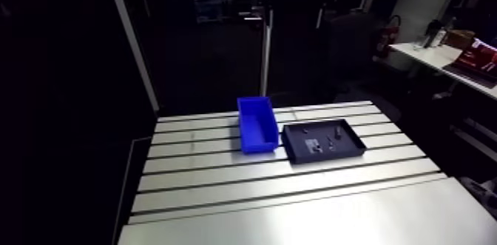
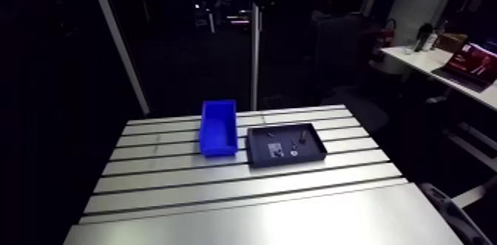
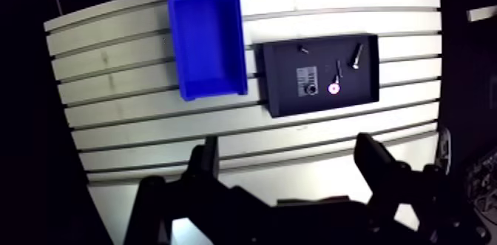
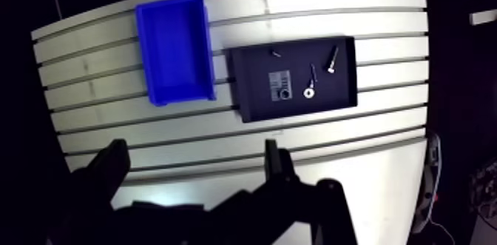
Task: Pick up the M10 bolt from the tray and put it into the blue bin.
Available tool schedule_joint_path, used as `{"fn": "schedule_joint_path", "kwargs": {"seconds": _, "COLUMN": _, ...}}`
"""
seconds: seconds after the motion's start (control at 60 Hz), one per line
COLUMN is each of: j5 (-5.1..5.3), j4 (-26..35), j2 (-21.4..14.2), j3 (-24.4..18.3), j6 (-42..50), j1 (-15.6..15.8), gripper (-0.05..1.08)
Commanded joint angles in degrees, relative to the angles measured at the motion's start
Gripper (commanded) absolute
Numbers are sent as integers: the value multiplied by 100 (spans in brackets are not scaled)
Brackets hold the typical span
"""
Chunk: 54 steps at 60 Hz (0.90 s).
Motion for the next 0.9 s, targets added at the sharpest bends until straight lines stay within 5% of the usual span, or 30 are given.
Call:
{"fn": "schedule_joint_path", "kwargs": {"seconds": 0.017, "j5": 53, "j4": -35, "j2": -10, "j3": 7, "j6": 229, "j1": 36, "gripper": 1}}
{"fn": "schedule_joint_path", "kwargs": {"seconds": 0.9, "j5": -1, "j4": -35, "j2": 26, "j3": -45, "j6": 220, "j1": -33, "gripper": 1}}
